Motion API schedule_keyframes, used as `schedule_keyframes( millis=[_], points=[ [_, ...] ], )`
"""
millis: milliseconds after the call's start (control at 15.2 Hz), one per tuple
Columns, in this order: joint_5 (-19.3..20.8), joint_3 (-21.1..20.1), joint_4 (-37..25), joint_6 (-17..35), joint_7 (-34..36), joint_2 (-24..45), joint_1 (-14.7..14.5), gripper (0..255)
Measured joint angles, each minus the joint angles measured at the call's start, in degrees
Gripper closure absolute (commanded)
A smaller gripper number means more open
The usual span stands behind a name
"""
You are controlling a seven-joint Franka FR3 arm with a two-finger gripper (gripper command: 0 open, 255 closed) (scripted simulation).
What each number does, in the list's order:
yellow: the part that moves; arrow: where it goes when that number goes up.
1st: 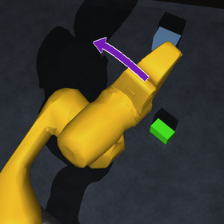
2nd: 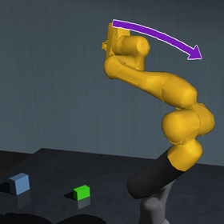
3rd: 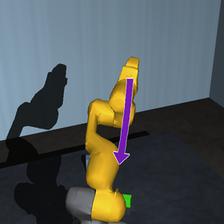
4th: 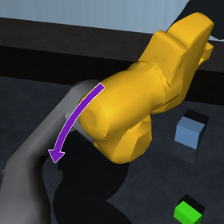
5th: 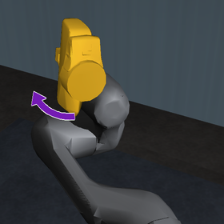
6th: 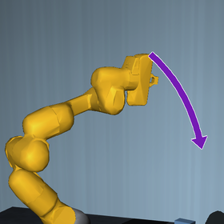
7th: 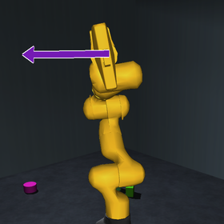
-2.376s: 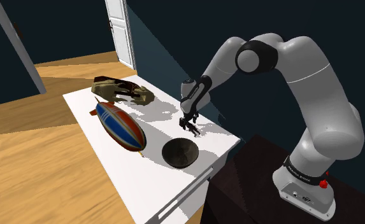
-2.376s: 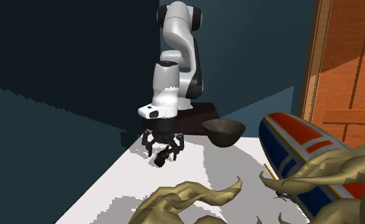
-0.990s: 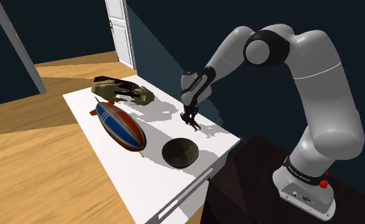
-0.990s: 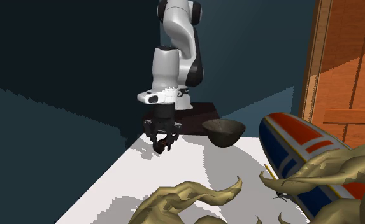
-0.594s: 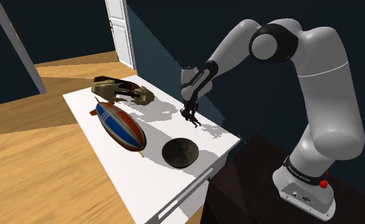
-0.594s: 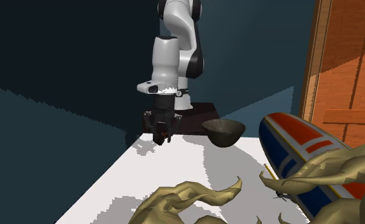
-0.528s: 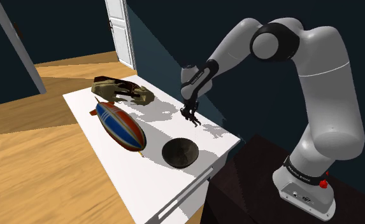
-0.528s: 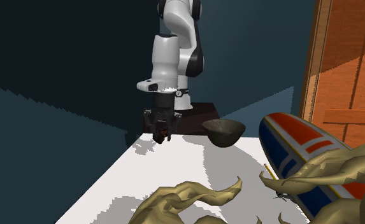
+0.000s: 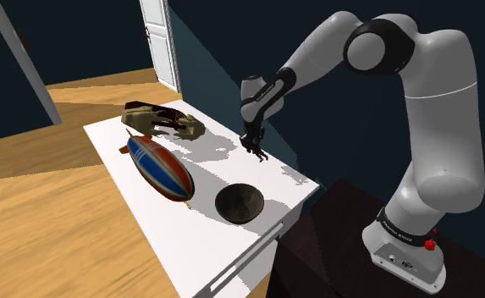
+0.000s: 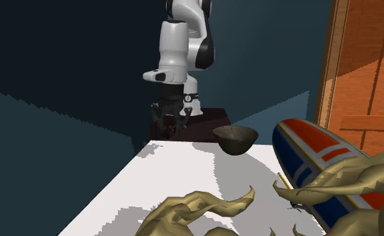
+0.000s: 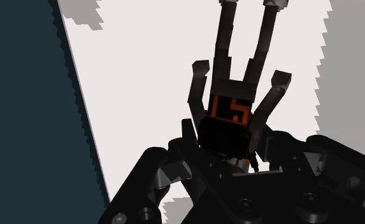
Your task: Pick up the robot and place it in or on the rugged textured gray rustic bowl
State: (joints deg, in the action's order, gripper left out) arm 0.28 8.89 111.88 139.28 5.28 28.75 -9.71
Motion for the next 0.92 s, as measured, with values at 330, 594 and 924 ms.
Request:
schedule_keyframes(
  millis=[330, 594, 924],
  points=[
    [0.36, 0.27, -0.21, -2.9, 0.05, -2.7, -0.22, 255],
    [0.76, 0.34, 0.47, -4.53, 0.77, -4.99, -0.89, 255],
    [1.97, -0.68, 6.17, -3.14, 6.43, -8.99, -4.99, 255]
  ],
)
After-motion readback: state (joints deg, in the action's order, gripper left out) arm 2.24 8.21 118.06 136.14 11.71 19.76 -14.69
